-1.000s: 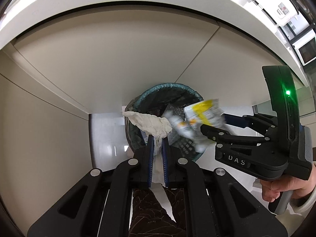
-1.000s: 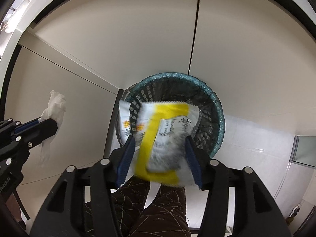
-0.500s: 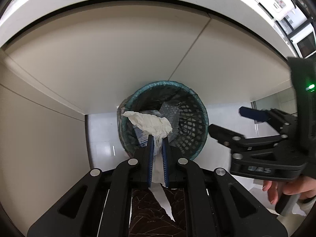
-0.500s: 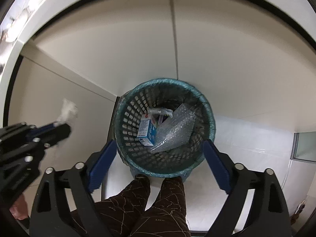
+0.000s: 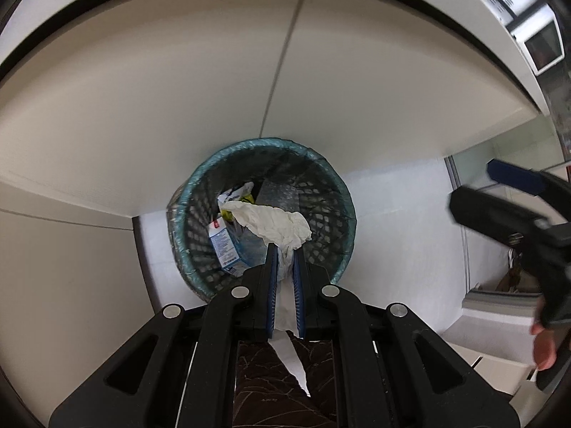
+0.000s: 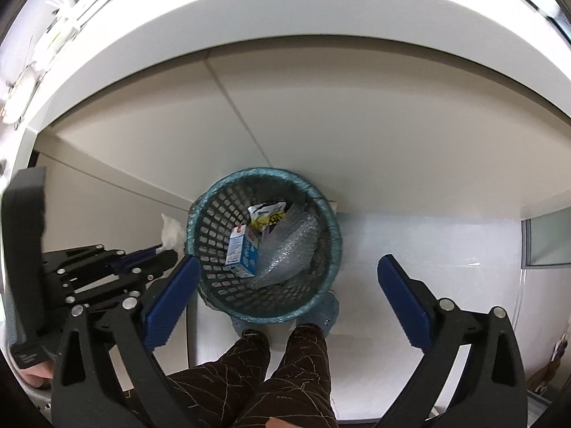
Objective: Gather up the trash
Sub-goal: 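Open the left tool to drop the white tissue into the bin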
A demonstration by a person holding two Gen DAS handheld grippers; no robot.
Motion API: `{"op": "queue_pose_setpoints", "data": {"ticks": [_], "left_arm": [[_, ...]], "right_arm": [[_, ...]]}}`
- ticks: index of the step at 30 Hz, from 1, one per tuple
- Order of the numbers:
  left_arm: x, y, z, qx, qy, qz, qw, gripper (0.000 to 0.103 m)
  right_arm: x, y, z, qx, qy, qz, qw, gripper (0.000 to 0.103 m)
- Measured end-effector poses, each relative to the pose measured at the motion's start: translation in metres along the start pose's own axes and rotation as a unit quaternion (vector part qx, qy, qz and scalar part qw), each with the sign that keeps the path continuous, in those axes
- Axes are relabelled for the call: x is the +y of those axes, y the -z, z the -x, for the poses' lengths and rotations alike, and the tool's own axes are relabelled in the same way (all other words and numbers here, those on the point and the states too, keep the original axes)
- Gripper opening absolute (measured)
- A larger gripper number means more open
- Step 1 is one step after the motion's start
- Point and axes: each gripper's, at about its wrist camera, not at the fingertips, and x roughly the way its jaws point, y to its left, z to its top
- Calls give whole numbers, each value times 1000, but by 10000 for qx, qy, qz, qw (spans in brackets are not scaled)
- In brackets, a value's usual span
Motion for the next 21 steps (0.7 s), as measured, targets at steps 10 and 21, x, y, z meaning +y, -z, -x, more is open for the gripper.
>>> {"op": "queue_pose_setpoints", "data": {"ticks": [10, 21], "left_arm": [[-11, -5, -16, 123, 31, -91, 9999, 12], [-2, -8, -14, 26, -263, 174, 9995, 59]], "right_arm": [[-24, 5, 23, -180, -29, -247, 9995, 95], [-24, -1, 32, -364, 103, -307, 9988, 95]]}}
